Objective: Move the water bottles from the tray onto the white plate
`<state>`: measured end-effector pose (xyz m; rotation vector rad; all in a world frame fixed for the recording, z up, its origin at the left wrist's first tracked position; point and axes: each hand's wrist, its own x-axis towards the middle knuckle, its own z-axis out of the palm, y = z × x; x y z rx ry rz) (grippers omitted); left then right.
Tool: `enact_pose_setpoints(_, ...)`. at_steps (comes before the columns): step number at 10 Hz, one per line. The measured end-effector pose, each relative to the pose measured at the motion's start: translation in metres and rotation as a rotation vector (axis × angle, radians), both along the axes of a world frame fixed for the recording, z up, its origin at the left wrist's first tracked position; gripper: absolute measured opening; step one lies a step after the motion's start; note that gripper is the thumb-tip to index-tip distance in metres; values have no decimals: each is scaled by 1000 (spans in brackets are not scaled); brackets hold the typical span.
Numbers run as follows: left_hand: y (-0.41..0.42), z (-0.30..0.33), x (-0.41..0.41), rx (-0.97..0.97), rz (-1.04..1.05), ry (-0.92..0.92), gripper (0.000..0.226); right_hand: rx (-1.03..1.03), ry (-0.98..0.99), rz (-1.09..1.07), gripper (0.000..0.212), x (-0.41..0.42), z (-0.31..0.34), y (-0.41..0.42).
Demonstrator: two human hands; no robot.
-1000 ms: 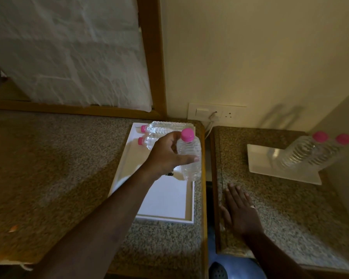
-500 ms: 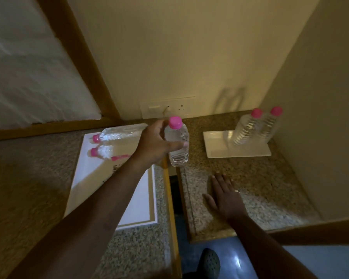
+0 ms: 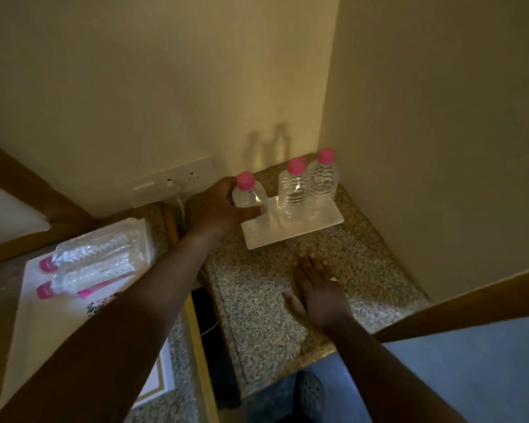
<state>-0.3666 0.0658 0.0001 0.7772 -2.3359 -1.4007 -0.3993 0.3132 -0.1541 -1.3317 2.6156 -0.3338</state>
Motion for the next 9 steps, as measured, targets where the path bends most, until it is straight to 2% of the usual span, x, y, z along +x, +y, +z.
enact_pose_setpoints(2, 6, -13, -30, 13, -73, 7, 65, -28, 22, -19, 75, -2, -2, 1)
enact_pose_setpoints(4, 7, -22, -34, 44, -112, 58, 58, -21, 16, -30, 76, 0, 0, 1)
enact_pose_setpoints(6, 7, -27, -33, 29, -107, 39, 71, 34, -10, -17, 79, -2, 2, 0)
enact_pose_setpoints(7, 4, -27, -23, -35, -109, -60, 86, 82, -39, -10, 82, -2, 1, 3)
enact_pose_setpoints(8, -12, -22, 4, -154, -63, -183, 88, 116, -73, -5, 88, -7, 13, 0)
enact_pose_setpoints(9, -29, -8, 44, -171, -40, -236, 92, 138, -67, 15, 93, -6, 32, -16)
